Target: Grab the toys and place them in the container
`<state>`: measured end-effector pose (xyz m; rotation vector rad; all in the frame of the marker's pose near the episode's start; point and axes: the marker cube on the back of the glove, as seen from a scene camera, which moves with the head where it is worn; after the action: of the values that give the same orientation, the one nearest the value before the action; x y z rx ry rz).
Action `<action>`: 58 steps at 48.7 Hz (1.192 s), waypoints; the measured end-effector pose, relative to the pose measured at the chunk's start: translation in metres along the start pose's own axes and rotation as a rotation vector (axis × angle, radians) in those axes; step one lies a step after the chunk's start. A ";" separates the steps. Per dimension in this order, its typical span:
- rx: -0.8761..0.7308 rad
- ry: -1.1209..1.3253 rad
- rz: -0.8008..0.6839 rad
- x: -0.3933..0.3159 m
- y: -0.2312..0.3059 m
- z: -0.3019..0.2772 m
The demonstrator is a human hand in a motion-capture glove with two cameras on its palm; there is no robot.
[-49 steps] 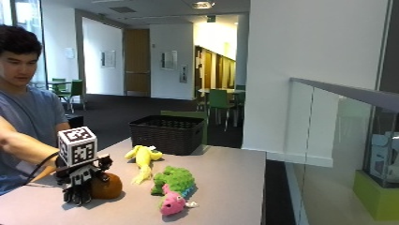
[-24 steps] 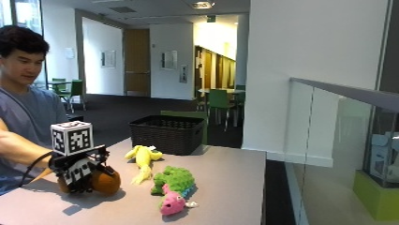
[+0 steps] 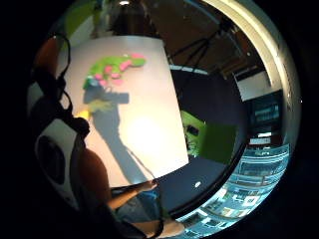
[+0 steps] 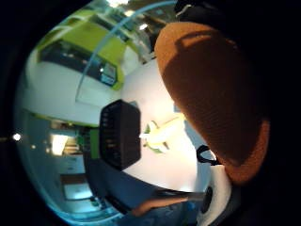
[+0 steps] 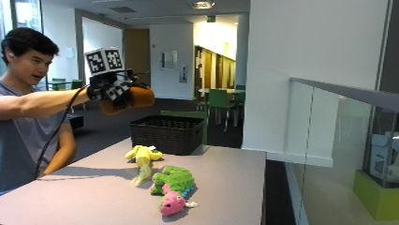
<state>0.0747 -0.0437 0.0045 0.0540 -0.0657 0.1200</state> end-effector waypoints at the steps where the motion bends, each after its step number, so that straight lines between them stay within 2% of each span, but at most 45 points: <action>1: 0.002 -0.005 -0.015 -0.006 -0.002 -0.004; 4: 0.004 -0.008 -0.051 -0.027 -0.002 -0.012; 16: 0.055 0.009 -0.206 -0.186 0.017 -0.029; 22: 0.047 -0.063 -0.447 -0.253 0.040 -0.025; 29: 0.037 -0.070 -0.453 -0.309 0.050 -0.013; 33: 0.040 -0.066 -0.565 -0.330 0.060 -0.005; 37: 0.016 -0.111 -0.456 -0.320 0.043 0.002; 42: -0.059 -0.098 -0.432 -0.289 0.020 0.023; 46: -0.142 -0.024 -0.552 -0.301 0.035 0.036; 51: -0.144 0.110 -0.698 -0.309 0.050 0.037; 56: -0.154 0.035 -0.736 -0.300 0.053 0.022; 58: -0.158 0.009 -0.684 -0.292 0.050 0.017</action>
<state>-0.2215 -0.0290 0.0042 -0.0835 -0.0445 -0.5688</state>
